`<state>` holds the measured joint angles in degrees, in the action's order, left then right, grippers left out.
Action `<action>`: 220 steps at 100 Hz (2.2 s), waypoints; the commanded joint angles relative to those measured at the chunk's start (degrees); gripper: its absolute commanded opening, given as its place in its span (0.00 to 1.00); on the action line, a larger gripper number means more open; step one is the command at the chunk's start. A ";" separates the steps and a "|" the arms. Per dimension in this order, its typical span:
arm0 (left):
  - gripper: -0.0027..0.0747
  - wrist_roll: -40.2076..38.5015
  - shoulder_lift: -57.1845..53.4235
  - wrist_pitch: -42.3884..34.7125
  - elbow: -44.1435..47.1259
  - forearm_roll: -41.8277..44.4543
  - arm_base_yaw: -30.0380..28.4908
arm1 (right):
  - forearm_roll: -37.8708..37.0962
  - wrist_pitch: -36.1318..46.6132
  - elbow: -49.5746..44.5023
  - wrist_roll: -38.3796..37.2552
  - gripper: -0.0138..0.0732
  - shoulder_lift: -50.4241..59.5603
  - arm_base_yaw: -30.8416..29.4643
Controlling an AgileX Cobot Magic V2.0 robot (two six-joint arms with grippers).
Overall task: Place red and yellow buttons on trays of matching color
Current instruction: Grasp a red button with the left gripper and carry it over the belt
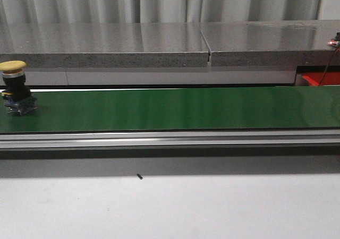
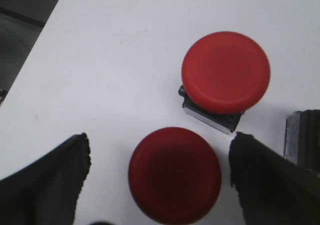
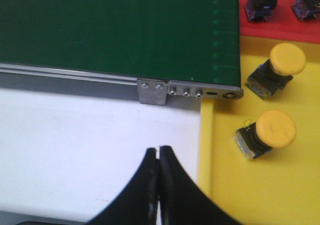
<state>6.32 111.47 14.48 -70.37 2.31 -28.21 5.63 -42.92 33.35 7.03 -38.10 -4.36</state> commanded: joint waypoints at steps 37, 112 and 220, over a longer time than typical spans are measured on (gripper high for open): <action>0.23 -0.53 -4.43 -2.51 0.19 0.53 -0.16 | 0.25 2.88 1.43 0.51 0.08 0.08 -0.12; 0.23 -0.93 -32.87 8.42 9.47 -2.31 8.55 | 0.25 2.88 1.43 0.51 0.08 0.08 -0.12; 0.69 -0.93 -27.03 3.11 14.33 -0.12 19.56 | 0.25 2.88 1.43 0.51 0.08 0.08 -0.12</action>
<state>6.11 86.54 20.77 -54.77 2.98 -9.29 5.63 -42.92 33.35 7.03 -38.10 -4.36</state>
